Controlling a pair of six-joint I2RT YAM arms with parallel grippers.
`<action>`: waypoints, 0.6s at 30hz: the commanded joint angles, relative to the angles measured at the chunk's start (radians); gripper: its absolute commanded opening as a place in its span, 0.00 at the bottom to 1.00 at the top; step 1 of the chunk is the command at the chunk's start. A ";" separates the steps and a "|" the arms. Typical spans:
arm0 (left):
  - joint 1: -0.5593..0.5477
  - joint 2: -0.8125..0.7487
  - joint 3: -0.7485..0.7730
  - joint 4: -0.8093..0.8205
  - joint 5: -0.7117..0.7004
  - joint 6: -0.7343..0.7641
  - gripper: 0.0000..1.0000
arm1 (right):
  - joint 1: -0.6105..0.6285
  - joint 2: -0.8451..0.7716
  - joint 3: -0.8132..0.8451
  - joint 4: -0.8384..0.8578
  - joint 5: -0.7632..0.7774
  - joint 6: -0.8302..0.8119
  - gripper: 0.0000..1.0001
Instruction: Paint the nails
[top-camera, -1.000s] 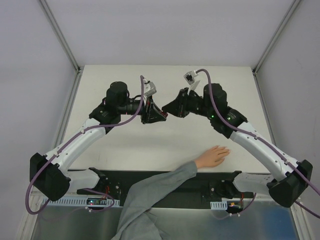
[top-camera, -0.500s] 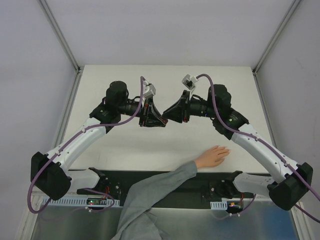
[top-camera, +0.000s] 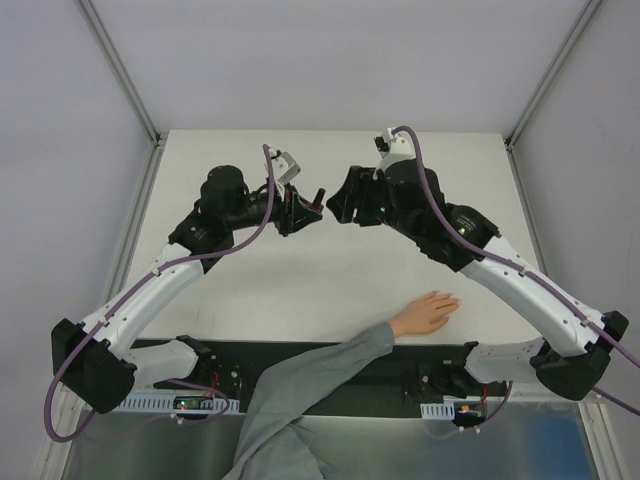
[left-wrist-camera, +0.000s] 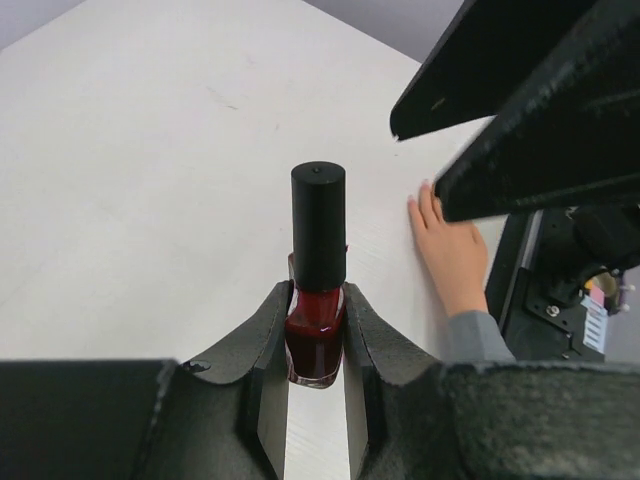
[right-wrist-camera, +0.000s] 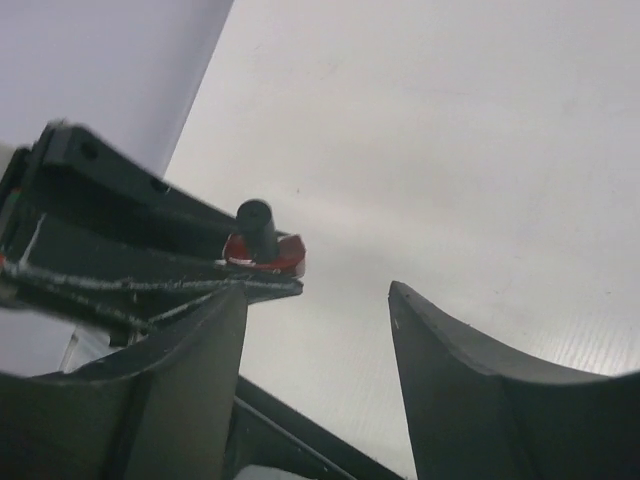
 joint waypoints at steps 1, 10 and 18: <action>-0.003 -0.037 -0.011 0.032 -0.107 0.025 0.00 | 0.032 0.085 0.121 -0.115 0.288 0.122 0.60; -0.006 -0.027 -0.011 0.032 -0.110 0.020 0.00 | 0.077 0.196 0.238 -0.098 0.297 0.083 0.57; -0.006 -0.009 -0.007 0.027 -0.112 0.013 0.00 | 0.089 0.197 0.209 -0.054 0.289 0.074 0.59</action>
